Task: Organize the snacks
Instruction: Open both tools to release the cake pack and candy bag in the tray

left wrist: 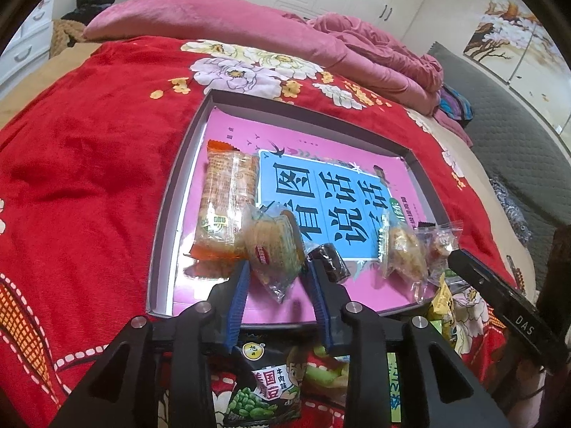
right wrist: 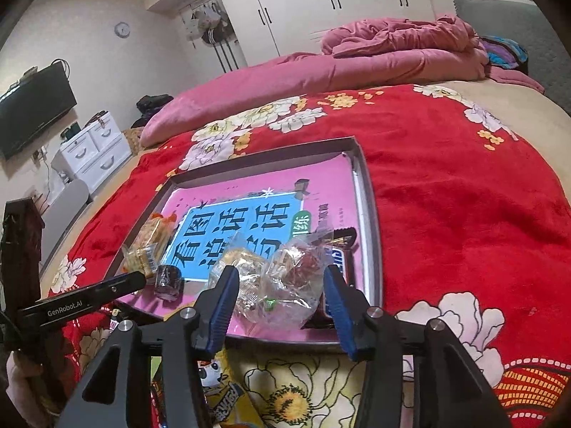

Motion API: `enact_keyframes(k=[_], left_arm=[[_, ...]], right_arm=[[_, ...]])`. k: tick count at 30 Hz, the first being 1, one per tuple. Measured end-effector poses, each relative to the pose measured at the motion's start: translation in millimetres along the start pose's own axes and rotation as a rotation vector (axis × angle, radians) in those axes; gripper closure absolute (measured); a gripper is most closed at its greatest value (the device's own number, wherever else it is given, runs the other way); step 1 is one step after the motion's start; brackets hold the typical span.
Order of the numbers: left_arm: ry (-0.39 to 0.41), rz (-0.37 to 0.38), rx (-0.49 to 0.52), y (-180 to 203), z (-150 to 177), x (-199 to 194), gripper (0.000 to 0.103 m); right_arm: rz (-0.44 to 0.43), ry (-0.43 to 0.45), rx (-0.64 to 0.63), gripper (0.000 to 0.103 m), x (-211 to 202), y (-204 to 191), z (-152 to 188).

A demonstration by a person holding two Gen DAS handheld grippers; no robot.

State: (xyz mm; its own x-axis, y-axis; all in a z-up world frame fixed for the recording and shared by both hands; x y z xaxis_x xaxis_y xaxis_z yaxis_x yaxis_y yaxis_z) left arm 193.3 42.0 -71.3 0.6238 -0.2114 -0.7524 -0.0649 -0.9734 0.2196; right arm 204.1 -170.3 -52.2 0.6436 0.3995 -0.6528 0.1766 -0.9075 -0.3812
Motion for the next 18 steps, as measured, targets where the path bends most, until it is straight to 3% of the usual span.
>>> enact_keyframes(k=[18], left_arm=[[0.031, 0.005, 0.023, 4.9, -4.1, -11.6, 0.045]], right_arm=[[-0.020, -0.012, -0.028, 0.052, 1.3, -8.7, 3.9]])
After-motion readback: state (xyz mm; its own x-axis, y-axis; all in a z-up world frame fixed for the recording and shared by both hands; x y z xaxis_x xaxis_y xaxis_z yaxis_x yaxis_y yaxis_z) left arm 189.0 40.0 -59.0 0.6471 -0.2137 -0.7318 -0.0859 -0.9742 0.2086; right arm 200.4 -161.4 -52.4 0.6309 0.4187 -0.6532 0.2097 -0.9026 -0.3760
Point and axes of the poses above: each gripper's, at about its wrist camera, not at the fingertips, and x roughly the way its jaws point, y to its right, z to its underside, the point moved 6 cm from there along x, roughly the way its jaws point, and after that the axes turned 10 degrees about x, right-handed, at the moved point
